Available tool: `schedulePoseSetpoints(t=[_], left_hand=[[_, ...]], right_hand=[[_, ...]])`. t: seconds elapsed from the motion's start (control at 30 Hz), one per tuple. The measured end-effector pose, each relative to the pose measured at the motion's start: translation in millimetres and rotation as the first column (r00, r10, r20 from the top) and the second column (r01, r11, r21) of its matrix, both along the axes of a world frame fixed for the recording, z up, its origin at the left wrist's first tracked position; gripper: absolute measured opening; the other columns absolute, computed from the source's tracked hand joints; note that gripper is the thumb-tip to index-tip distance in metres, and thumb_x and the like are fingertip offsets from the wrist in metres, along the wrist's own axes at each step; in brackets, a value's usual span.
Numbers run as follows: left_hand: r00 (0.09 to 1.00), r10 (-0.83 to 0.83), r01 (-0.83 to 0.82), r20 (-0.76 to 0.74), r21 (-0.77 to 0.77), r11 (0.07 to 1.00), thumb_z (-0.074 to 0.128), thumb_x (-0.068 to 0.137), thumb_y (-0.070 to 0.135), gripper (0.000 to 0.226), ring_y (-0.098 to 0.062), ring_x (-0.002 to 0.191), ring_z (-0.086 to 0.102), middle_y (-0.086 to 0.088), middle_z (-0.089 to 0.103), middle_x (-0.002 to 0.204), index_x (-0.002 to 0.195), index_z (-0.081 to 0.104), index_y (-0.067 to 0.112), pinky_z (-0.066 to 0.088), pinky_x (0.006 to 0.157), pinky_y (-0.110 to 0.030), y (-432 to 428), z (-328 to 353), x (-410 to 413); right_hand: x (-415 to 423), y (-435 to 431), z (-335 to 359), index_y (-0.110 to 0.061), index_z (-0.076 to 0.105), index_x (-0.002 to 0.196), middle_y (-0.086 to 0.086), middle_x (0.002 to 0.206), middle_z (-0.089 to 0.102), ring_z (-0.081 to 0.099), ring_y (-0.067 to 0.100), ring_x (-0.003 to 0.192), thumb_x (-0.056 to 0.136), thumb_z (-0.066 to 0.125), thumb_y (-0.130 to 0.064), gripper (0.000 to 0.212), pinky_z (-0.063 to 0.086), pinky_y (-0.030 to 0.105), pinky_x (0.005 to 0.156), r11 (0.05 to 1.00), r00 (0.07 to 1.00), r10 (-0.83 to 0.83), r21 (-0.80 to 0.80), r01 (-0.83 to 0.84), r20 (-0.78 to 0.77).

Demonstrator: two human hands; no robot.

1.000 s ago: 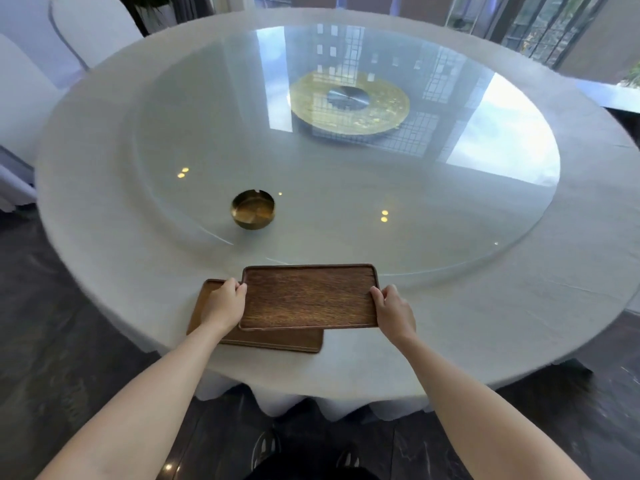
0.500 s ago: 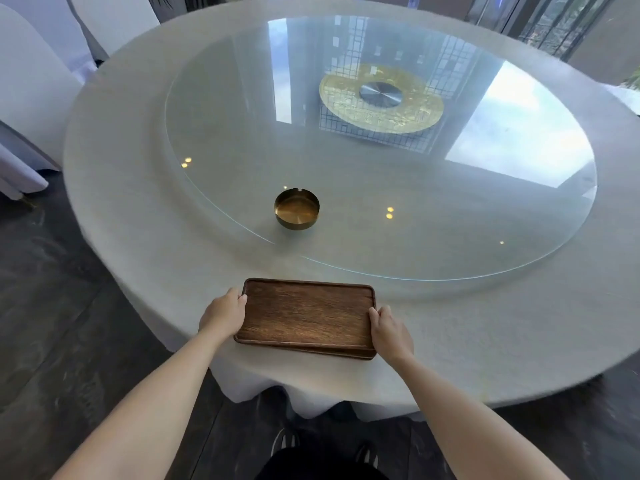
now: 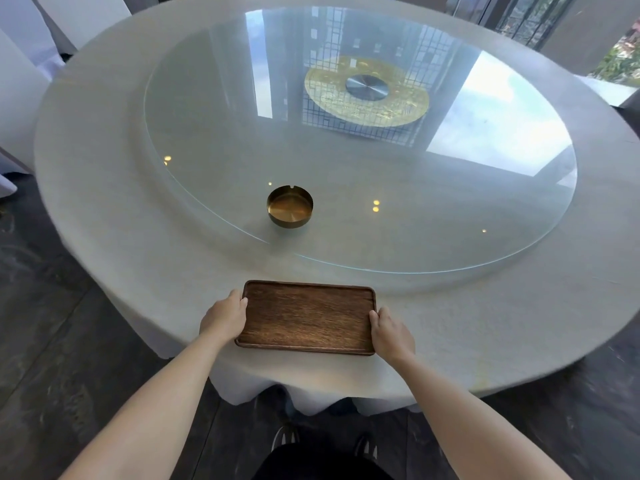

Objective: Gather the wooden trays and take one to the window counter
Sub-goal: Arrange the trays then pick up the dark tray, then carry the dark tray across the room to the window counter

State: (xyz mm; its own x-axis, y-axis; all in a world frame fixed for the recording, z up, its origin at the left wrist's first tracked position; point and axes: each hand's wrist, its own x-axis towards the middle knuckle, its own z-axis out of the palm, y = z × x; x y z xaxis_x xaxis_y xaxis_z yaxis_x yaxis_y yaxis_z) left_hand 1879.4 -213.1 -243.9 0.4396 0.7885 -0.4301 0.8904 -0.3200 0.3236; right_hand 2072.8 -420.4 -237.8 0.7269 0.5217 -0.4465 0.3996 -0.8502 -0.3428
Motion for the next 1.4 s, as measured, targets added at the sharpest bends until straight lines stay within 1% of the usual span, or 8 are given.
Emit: schedulePoseSetpoints(t=[0.17, 0.43, 0.7, 0.9, 1.0, 1.13, 1.3, 1.4], left_hand=[[1.0, -0.003, 0.003, 0.003, -0.021, 1.0, 0.024, 0.1, 0.029, 0.036, -0.04, 0.106, 0.057, -0.026, 0.061, 0.115, 0.113, 0.045, 0.003, 0.045, 0.086, -0.041, 2, -1, 1], [0.994, 0.1, -0.092, 0.033, -0.188, 0.978, 0.027, 0.098, 0.04, 0.05, -0.036, 0.116, 0.053, -0.022, 0.058, 0.125, 0.123, 0.05, 0.003, 0.043, 0.096, -0.039, 7, -1, -1], [0.965, 0.212, -0.135, 0.153, -0.399, 0.907, 0.066, 0.081, 0.043, 0.056, -0.03, 0.111, 0.058, -0.009, 0.062, 0.111, 0.117, 0.054, 0.003, 0.046, 0.095, -0.038, 7, 2, -3], [0.976, 0.171, -0.114, 0.134, -0.358, 0.927, 0.069, 0.075, 0.049, 0.059, -0.027, 0.105, 0.061, -0.009, 0.066, 0.112, 0.113, 0.058, 0.005, 0.049, 0.091, -0.037, 8, -2, -6], [0.979, 0.14, -0.08, 0.151, -0.346, 0.935, 0.068, 0.078, 0.046, 0.047, -0.025, 0.097, 0.058, -0.007, 0.062, 0.103, 0.102, 0.055, 0.008, 0.047, 0.083, -0.033, 3, 3, -2], [0.976, 0.084, -0.015, 0.2, -0.325, 0.946, 0.068, 0.079, 0.044, 0.041, -0.026, 0.097, 0.058, -0.005, 0.059, 0.098, 0.097, 0.052, 0.01, 0.043, 0.077, -0.03, -5, 18, 17], [0.966, -0.003, 0.084, 0.258, -0.301, 0.95, 0.067, 0.079, 0.046, 0.047, -0.026, 0.096, 0.057, -0.006, 0.059, 0.099, 0.1, 0.052, 0.007, 0.042, 0.078, -0.032, -19, 40, 63], [0.953, -0.069, 0.165, 0.295, -0.314, 0.935, 0.066, 0.08, 0.045, 0.039, -0.024, 0.088, 0.056, -0.005, 0.058, 0.09, 0.089, 0.05, 0.011, 0.042, 0.07, -0.031, -40, 55, 100]], right_hand=[[2, -2, -1, -0.015, 0.04, 0.087, 0.005, 0.088, 0.051, 0.048, 0.023, 0.08, 0.1, 0.022, -0.035, 0.03, 0.04, 0.035, 0.072, 1.0, 0.999, -0.009, 0.011, 0.009, -0.042], [-1, -2, -2, -0.008, 0.049, 0.11, 0.012, 0.109, 0.061, 0.059, 0.03, 0.101, 0.094, 0.032, -0.048, 0.046, 0.046, 0.039, 0.082, 0.995, 0.975, -0.092, 0.024, 0.098, -0.2], [1, -6, -8, -0.008, 0.054, 0.104, 0.006, 0.098, 0.062, 0.061, 0.024, 0.094, 0.087, 0.051, -0.048, 0.043, 0.049, 0.04, 0.086, 0.96, 0.907, -0.199, 0.111, 0.256, -0.372], [-1, -8, -12, -0.013, 0.056, 0.084, 0.001, 0.084, 0.061, 0.06, 0.019, 0.08, 0.087, 0.054, -0.045, 0.032, 0.047, 0.032, 0.07, 0.924, 0.863, -0.236, 0.172, 0.342, -0.446], [-2, -14, -11, -0.018, 0.05, 0.075, -0.002, 0.078, 0.058, 0.055, 0.013, 0.072, 0.089, 0.055, -0.041, 0.027, 0.043, 0.025, 0.064, 0.887, 0.834, -0.256, 0.224, 0.403, -0.489], [0, -28, -9, -0.015, 0.052, 0.081, 0.006, 0.089, 0.061, 0.059, 0.021, 0.081, 0.088, 0.055, -0.041, 0.027, 0.049, 0.032, 0.071, 0.825, 0.802, -0.323, 0.265, 0.499, -0.503], [13, -59, 13, -0.005, 0.051, 0.094, 0.007, 0.086, 0.056, 0.055, 0.017, 0.068, 0.09, 0.054, -0.036, 0.031, 0.049, 0.024, 0.049, 0.697, 0.734, -0.419, 0.33, 0.637, -0.534], [29, -89, 30, -0.008, 0.05, 0.086, 0.005, 0.08, 0.054, 0.055, 0.017, 0.059, 0.09, 0.054, -0.037, 0.029, 0.048, 0.021, 0.041, 0.63, 0.71, -0.486, 0.359, 0.688, -0.51]])
